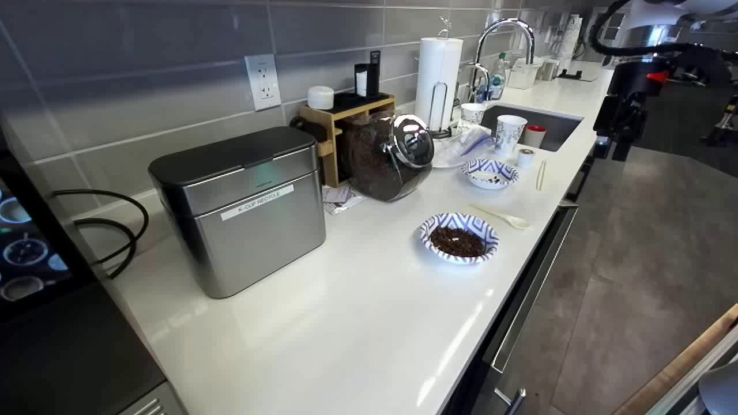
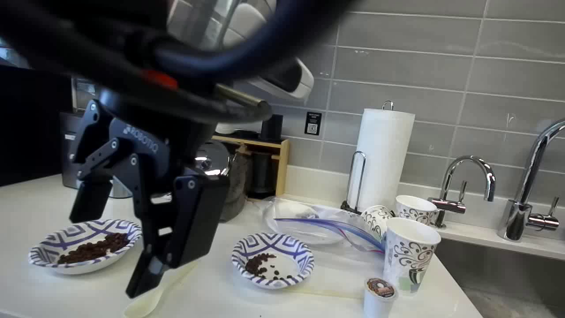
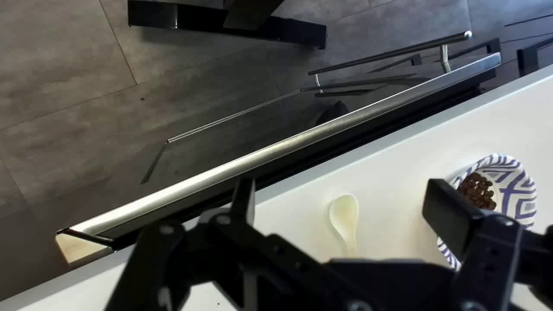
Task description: Place some contents from the bowl on the left onto the white spoon the use the spoon to place the contents into the bowl on the right.
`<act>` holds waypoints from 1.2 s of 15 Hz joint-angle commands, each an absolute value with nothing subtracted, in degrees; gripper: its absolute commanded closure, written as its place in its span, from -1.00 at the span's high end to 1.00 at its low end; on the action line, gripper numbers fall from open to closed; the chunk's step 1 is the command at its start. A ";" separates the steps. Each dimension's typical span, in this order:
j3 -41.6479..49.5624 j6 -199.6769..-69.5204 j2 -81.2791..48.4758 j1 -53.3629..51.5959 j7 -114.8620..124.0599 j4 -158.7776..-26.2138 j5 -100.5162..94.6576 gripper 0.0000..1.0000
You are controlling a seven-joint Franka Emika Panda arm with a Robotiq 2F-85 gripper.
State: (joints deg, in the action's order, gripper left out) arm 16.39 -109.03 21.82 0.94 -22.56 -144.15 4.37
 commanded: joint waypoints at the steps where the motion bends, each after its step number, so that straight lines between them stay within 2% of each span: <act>1: 14.84 -108.83 21.63 2.59 -23.07 -144.03 4.92 1.00; 8: 13.99 -108.74 21.39 2.17 -22.08 -143.95 5.14 1.00; 18: -1.20 -119.12 23.49 -5.07 -10.49 -146.97 6.80 1.00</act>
